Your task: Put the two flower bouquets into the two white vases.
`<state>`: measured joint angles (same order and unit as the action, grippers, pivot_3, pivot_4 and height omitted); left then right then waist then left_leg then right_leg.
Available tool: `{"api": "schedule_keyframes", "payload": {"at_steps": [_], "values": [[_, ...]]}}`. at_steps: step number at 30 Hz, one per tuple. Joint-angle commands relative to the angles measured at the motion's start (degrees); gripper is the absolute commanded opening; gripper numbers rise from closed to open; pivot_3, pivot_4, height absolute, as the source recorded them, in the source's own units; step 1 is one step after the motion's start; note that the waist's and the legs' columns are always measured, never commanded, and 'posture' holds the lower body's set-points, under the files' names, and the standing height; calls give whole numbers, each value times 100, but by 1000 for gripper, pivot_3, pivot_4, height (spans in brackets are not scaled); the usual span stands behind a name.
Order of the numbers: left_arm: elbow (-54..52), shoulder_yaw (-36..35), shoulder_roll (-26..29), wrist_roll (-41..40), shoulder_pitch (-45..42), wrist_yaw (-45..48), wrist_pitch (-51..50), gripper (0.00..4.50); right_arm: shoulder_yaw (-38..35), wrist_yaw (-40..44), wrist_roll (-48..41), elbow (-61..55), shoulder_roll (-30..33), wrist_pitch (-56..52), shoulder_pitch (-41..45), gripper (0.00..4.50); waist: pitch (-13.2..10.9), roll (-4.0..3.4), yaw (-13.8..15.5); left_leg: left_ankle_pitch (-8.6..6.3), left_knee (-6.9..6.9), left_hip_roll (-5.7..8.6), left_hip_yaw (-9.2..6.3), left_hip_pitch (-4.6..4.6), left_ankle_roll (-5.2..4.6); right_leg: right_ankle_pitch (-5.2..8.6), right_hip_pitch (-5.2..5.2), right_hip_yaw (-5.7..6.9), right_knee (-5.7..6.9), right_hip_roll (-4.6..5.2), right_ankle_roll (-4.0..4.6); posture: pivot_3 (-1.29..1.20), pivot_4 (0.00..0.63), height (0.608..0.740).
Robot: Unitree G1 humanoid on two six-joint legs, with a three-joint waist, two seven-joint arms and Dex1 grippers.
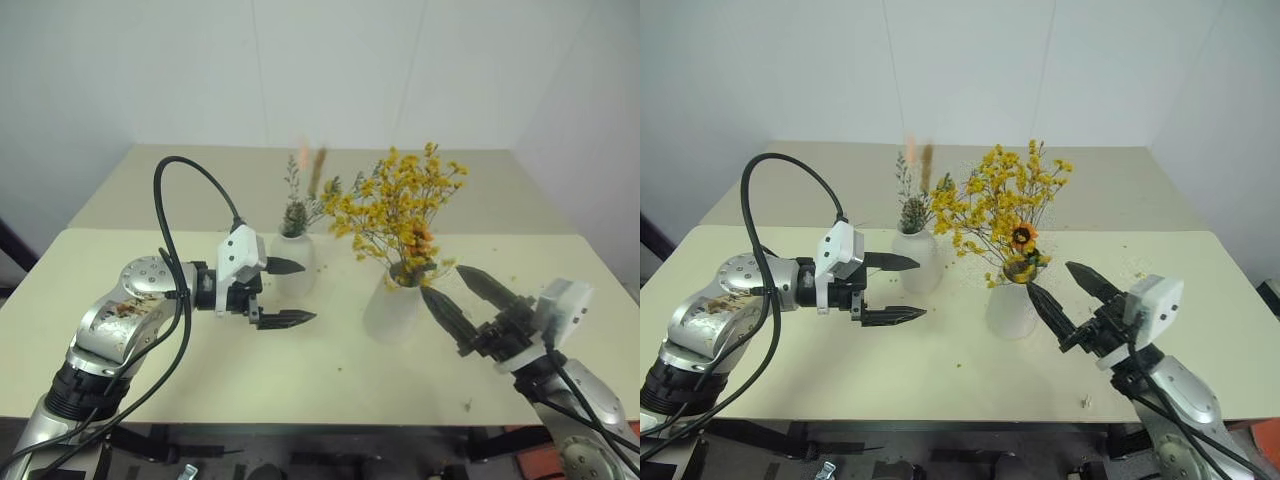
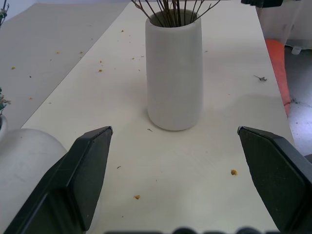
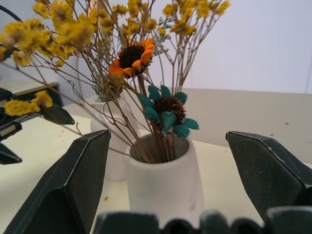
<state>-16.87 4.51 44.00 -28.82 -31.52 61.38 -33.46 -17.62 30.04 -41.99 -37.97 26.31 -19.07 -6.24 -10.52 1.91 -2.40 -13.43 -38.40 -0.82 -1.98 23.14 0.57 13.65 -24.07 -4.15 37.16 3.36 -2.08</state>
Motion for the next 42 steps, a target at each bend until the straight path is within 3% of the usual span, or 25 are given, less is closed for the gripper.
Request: {"api": "schedule_keyframes", "payload": {"at_steps": [1, 6, 12, 18, 28, 42], "values": [[-57, -418, 93, -170, 41, 46, 94, 4500, -770, 795, -280, -220, 539, 257, -425, 4470, 0, -1, 7, 0, 0, 0, 0, 0, 0, 0, 1, 0, -1, 0, 0, 0, 150, 740], [139, -979, 414, -176, 395, 246, 374, 4500, -1865, 1785, -711, 120, 1317, 209, -885, 4470, 3, 0, -9, 0, 0, -2, 5, -11, 0, 0, 10, -3, -2, 0, 0, 0, 150, 740], [330, -1897, 812, -183, 1144, 603, 941, 4500, -3002, 2887, -782, 869, 2269, -5, -1227, 4470, 1, 2, 0, -1, 11, -5, 13, -85, 0, 30, 93, -2, -21, 1, -41, 0, 150, 740], [198, -3026, 978, -614, 2014, 929, 1149, 4500, -3627, 3620, -635, 1519, 2902, -162, -1306, 4470, 2, 2, 16, -1, 16, -11, 16, -88, 0, 34, 97, -2, -30, -1, -41, 0, 150, 740], [9, -3601, 1171, -891, 2656, 881, 877, 4500, -3574, 4045, -233, 2091, 3493, -329, -998, 4470, 2, 2, 32, -1, 16, -12, 20, -86, 1, 37, 97, -2, -34, 1, -45, 0, 150, 740], [-145, -3751, 1396, -1569, 2604, 593, 38, 4500, -3126, 4064, 63, 2175, 3436, -238, -329, 4470, 2, 2, 15, -1, 18, -12, 23, -87, 1, 38, 95, -3, -34, 2, -44, 0, 150, 740]]}}
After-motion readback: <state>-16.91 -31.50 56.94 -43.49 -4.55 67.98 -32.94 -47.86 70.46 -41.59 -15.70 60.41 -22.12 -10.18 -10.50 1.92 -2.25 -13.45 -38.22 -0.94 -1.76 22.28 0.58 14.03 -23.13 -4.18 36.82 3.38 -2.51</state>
